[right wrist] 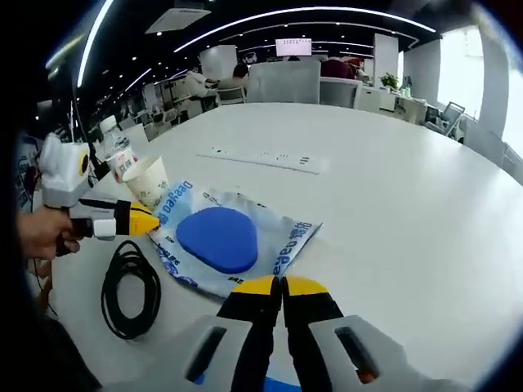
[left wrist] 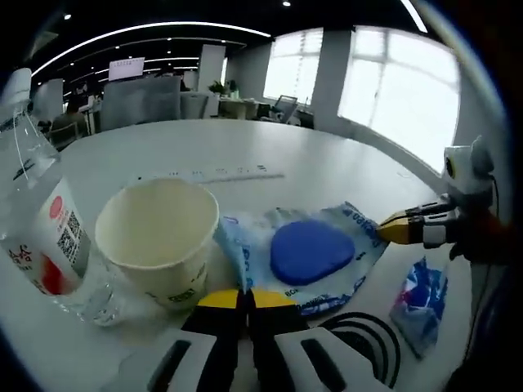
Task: Arrange the tabletop items into an orderly group along one side of the table until the central work area is clear of visible clutter.
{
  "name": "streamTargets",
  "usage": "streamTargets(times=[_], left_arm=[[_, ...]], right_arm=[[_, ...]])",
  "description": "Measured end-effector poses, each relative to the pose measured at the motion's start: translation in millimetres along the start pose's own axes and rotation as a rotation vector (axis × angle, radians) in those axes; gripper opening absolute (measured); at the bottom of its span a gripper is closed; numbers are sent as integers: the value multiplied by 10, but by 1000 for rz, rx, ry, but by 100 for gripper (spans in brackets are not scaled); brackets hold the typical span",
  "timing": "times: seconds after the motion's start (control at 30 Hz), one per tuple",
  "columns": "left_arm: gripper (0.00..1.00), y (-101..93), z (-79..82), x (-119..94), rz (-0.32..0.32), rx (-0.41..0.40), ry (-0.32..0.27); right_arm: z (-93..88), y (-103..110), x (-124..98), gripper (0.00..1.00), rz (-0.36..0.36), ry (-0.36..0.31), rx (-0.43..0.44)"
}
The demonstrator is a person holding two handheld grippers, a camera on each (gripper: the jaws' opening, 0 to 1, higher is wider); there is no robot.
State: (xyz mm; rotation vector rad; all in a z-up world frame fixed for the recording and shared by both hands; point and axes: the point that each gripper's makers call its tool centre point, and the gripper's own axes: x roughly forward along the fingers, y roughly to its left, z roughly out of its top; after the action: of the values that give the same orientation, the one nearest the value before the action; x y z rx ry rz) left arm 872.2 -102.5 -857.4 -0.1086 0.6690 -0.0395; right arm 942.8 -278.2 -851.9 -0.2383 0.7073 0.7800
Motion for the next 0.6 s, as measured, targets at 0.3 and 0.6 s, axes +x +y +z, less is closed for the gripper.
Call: streamTargets(times=[0.3,0.6], left_arm=[[2,68,3,22,11,-37,-3],[3,64,8,20,12,-26,-3]], right_arm=[[20,-49,13,0,-14,-2,-17],[27,-63,12,2,-31,7,-88]])
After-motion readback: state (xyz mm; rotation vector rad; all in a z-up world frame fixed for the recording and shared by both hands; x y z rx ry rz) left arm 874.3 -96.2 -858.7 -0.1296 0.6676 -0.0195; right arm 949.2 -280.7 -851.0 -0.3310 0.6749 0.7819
